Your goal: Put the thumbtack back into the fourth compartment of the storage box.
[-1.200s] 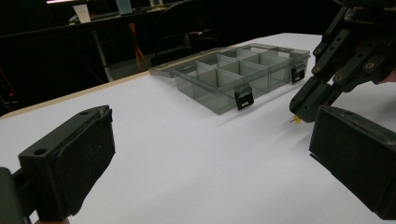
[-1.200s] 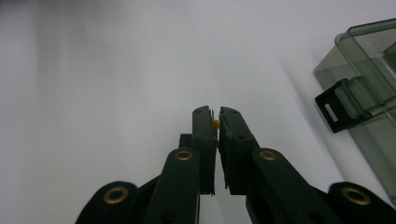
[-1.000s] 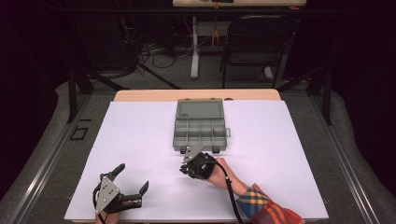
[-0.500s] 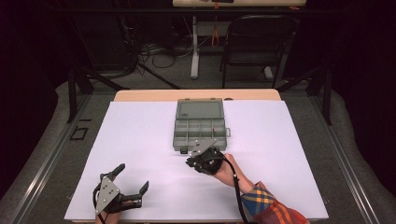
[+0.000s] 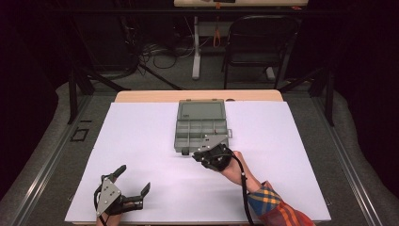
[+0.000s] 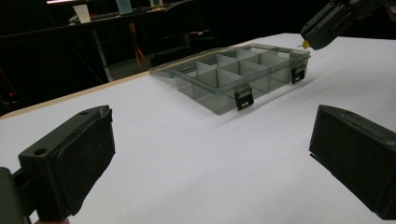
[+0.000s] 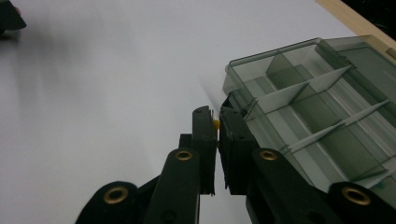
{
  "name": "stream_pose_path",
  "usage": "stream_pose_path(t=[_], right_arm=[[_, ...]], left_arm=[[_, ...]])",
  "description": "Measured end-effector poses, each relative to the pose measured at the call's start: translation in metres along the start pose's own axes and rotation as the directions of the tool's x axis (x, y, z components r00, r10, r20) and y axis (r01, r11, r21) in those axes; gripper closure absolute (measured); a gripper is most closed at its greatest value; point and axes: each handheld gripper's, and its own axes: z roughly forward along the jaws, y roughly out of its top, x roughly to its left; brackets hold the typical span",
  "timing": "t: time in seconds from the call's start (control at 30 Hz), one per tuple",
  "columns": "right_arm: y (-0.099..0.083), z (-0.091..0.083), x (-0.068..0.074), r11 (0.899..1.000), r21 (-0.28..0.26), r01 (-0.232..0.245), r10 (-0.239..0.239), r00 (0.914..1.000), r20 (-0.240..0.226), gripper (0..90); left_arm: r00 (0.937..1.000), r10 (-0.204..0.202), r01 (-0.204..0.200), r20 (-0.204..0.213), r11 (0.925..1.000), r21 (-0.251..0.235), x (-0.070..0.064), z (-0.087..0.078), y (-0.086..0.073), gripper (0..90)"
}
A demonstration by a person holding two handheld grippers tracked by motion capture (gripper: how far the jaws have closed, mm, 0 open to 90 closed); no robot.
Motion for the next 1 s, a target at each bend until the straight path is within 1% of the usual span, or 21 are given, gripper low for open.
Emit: stream_pose_path(t=[0.07,0.17,0.23,0.37,0.43,0.47,0.53,0.63,0.73,0.77,0.83,0.9,0.93,1.0], right_arm=[[0.001,-0.004,-0.003,1.000,-0.012,-0.005,0.005,0.9999,0.016,85.4],[0.002,-0.007,-0.006,1.000,-0.015,-0.016,0.016,0.9995,0.028,85.5],[0.002,-0.008,-0.007,1.000,-0.017,-0.014,0.015,0.9995,0.029,85.5],[0.004,-0.012,-0.012,0.999,-0.030,-0.021,0.022,0.9984,0.052,85.5],[0.003,-0.013,-0.013,0.999,-0.033,-0.023,0.024,0.9983,0.053,85.5],[0.003,-0.014,-0.015,0.999,-0.035,-0.029,0.031,0.9976,0.063,85.5],[0.003,-0.014,-0.016,0.999,-0.034,-0.028,0.030,0.9975,0.064,85.5],[0.003,-0.015,-0.017,0.999,-0.036,-0.034,0.036,0.9965,0.076,85.4],[0.004,-0.015,-0.019,0.999,-0.035,-0.030,0.033,0.9956,0.088,85.4],[0.005,-0.015,-0.021,0.999,-0.034,-0.033,0.036,0.9944,0.099,85.4],[0.005,-0.015,-0.022,0.999,-0.033,-0.033,0.036,0.9942,0.101,85.5],[0.006,-0.016,-0.025,0.999,-0.033,-0.039,0.043,0.9930,0.110,85.5],[0.006,-0.016,-0.028,0.999,-0.033,-0.042,0.046,0.9912,0.124,85.4],[0.007,-0.017,-0.029,0.999,-0.034,-0.043,0.047,0.9906,0.129,85.4]], left_arm=[[1.0000,-0.001,0.001,0.000,1.0000,0.000,0.000,0.000,0.000,0.1],[1.0000,-0.003,0.003,-0.001,1.0000,-0.001,0.000,-0.001,0.000,0.1],[1.0000,-0.004,0.004,-0.004,1.0000,-0.002,0.000,-0.001,0.000,0.1],[1.0000,-0.003,0.003,-0.005,1.0000,-0.001,0.000,-0.002,0.000,0.1],[1.0000,-0.003,0.003,-0.006,1.0000,0.000,0.000,-0.002,0.000,0.1],[1.0000,-0.006,0.006,-0.006,1.0000,-0.001,0.000,-0.002,0.000,0.1],[1.0000,-0.007,0.007,-0.007,1.0000,-0.002,0.000,-0.003,0.000,0.1],[1.0000,-0.002,0.002,-0.005,1.0000,0.000,0.000,-0.002,0.000,0.1],[1.0000,-0.003,0.003,-0.005,1.0000,0.000,0.000,-0.003,0.000,0.1],[1.0000,-0.002,0.002,-0.006,1.0000,0.000,0.000,-0.002,0.000,0.1],[1.0000,-0.003,0.003,-0.006,1.0000,0.000,0.000,-0.003,0.000,0.1],[0.9999,-0.006,0.006,-0.008,1.0000,-0.001,0.000,-0.003,0.000,0.1],[0.9999,-0.006,0.006,-0.009,1.0000,0.000,0.000,-0.003,0.000,0.1],[0.9999,-0.006,0.006,-0.009,1.0000,0.000,0.000,-0.003,0.000,0.1]])
